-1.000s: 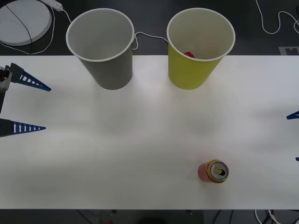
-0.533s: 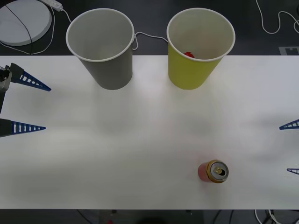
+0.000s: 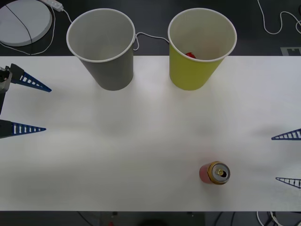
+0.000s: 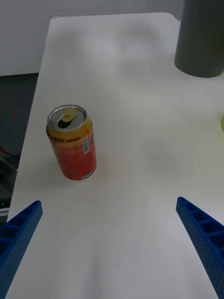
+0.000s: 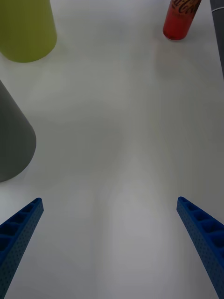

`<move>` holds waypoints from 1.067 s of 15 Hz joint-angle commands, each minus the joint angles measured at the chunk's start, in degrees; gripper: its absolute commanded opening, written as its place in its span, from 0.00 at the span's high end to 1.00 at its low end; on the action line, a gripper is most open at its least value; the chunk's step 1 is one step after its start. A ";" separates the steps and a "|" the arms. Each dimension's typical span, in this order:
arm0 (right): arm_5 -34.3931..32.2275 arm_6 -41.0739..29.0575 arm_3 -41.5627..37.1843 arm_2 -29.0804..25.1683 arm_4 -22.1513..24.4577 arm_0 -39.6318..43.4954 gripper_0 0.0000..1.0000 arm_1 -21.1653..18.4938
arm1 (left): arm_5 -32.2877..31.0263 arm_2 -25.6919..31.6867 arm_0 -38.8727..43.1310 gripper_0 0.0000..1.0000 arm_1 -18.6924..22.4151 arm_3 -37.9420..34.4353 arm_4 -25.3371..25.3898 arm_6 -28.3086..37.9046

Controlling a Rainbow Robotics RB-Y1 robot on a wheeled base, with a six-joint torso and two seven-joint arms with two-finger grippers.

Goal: Put the can into the green bin and the plastic bottle into the gray bin

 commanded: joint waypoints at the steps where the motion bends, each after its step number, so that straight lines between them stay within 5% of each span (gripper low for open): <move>1: 0.00 5.58 6.17 4.47 -2.59 -1.99 0.00 0.79 | 0.00 0.00 0.00 0.00 0.00 0.00 0.00 0.00; 16: 0.00 14.02 15.75 10.36 -4.26 -4.27 0.00 14.32 | 0.00 0.00 0.00 0.00 0.00 0.00 0.00 0.00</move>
